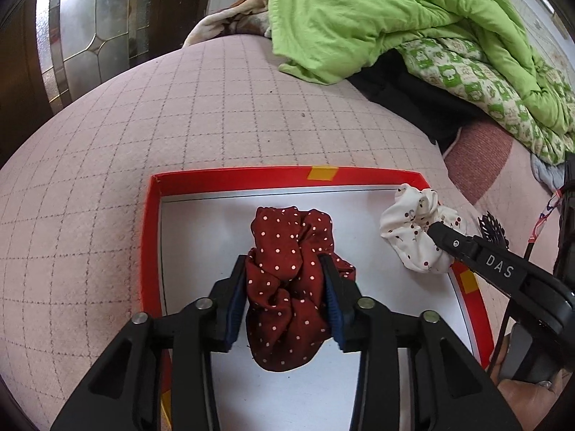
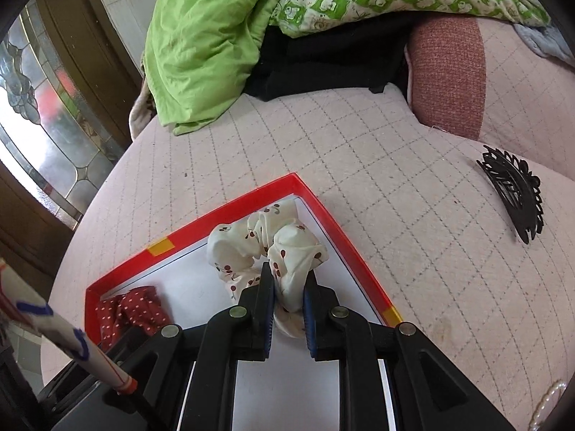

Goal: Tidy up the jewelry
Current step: 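Carry both scrunchies into the red box tray and lower them inside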

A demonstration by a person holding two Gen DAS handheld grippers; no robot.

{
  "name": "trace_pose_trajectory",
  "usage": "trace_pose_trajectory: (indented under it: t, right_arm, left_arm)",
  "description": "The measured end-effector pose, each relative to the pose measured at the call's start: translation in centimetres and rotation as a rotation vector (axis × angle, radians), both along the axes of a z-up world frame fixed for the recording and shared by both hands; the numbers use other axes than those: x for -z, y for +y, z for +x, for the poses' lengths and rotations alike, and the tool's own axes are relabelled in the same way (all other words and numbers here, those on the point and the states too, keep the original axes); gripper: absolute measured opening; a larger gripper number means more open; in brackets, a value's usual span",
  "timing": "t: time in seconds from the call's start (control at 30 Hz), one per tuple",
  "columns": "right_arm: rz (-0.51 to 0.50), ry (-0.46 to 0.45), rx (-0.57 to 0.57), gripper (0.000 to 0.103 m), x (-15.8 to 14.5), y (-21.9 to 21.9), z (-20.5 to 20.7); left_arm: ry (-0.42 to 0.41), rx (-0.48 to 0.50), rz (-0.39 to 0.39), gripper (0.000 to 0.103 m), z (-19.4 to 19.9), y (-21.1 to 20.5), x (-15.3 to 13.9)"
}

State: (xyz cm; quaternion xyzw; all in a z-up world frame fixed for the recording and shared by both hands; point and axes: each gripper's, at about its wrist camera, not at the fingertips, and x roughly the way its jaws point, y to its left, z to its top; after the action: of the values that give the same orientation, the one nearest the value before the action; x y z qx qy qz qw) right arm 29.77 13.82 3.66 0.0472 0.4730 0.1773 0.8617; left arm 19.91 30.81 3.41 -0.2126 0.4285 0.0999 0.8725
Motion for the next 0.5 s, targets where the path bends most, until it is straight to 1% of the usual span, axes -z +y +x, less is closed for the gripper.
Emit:
trace_pose_trajectory:
  t: [0.03, 0.1, 0.17, 0.2, 0.27, 0.33, 0.5]
  right_arm:
    - [-0.004, 0.002, 0.003, 0.017, 0.1, 0.0, 0.1]
    - [-0.003, 0.005, 0.004, 0.022, 0.2, -0.1, 0.2]
    - [-0.001, 0.008, 0.003, 0.031, 0.1, -0.3, 0.2]
    - [0.000, 0.005, 0.003, 0.034, 0.0, -0.4, 0.2]
    - [0.007, -0.005, 0.006, 0.044, -0.4, -0.7, 0.0]
    - [0.012, -0.010, 0.011, 0.047, -0.7, -1.0, -0.2]
    - [0.036, -0.025, 0.011, 0.047, -1.9, -1.8, -0.9]
  left_arm:
    - [-0.001, -0.003, -0.001, 0.046, 0.0, 0.0, 0.0]
    - [-0.004, -0.010, 0.005, 0.050, -0.1, 0.1, -0.1]
    - [-0.010, -0.018, 0.005, 0.055, -0.1, 0.2, -0.2]
    - [-0.012, -0.024, 0.005, 0.056, -0.2, 0.3, -0.3]
    - [-0.020, -0.031, 0.005, 0.058, -0.4, 0.5, -0.6]
    - [-0.024, -0.035, 0.009, 0.059, -0.5, 0.5, -0.8]
    - [-0.041, -0.035, 0.027, 0.060, -0.8, 0.3, -1.7]
